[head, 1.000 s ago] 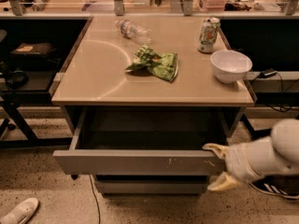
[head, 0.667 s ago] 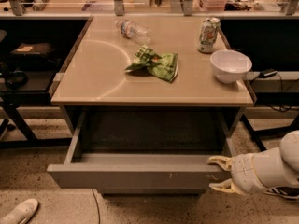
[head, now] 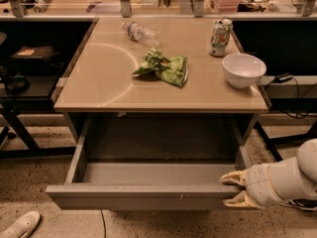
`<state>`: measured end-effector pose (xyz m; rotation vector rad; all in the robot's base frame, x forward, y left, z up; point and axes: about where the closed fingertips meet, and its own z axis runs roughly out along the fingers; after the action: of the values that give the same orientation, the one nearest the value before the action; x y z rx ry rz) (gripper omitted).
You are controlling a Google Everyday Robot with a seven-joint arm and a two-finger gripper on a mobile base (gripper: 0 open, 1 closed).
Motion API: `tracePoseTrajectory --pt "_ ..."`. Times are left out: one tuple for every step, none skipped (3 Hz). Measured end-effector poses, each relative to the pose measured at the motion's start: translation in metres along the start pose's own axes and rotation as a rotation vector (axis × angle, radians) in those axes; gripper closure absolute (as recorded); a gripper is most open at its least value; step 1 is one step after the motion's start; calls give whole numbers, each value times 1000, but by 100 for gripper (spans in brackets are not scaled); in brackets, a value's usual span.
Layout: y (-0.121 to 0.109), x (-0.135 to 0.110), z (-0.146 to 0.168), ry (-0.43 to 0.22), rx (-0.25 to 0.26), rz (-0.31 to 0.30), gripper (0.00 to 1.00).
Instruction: Open top drawer
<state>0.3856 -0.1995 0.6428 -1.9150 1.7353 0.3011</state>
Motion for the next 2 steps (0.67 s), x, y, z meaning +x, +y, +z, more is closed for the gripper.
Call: tracePoseTrajectory --pt "0 0 0 0 0 0 60" --pt "0 0 0 0 0 0 38"
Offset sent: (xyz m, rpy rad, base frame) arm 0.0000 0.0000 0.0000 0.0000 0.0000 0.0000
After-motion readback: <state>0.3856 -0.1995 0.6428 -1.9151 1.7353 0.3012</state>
